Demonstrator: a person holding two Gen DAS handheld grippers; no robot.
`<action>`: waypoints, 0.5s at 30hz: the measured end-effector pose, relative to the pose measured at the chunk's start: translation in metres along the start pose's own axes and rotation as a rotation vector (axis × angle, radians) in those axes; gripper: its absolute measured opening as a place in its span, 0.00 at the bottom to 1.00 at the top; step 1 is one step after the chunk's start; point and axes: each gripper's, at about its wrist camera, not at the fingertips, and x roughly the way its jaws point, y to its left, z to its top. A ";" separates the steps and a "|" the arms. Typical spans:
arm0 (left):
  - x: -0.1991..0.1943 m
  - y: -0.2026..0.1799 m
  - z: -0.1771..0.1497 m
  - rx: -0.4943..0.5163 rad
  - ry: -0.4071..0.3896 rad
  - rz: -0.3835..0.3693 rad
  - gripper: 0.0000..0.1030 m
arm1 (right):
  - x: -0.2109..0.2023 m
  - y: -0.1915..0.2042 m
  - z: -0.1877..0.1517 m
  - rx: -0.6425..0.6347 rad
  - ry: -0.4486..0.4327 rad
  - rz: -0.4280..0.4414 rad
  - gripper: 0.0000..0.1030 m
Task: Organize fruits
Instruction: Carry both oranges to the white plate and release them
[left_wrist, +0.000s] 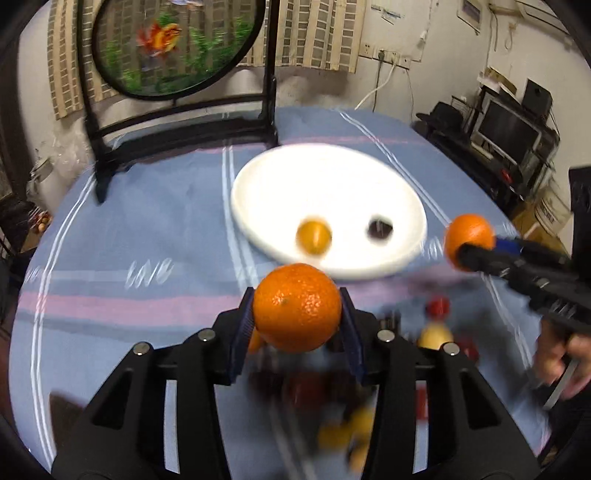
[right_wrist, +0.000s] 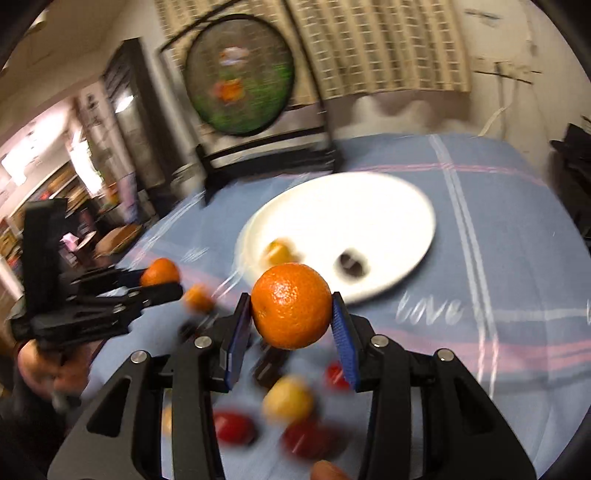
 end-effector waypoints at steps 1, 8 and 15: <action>0.013 -0.001 0.013 -0.002 0.002 0.004 0.43 | 0.011 -0.007 0.007 0.015 0.000 -0.021 0.42; 0.106 0.004 0.070 -0.043 0.109 0.113 0.43 | 0.065 -0.046 0.025 0.062 0.065 -0.071 0.42; 0.105 0.010 0.071 -0.061 0.085 0.180 0.81 | 0.068 -0.044 0.027 0.043 0.088 -0.100 0.62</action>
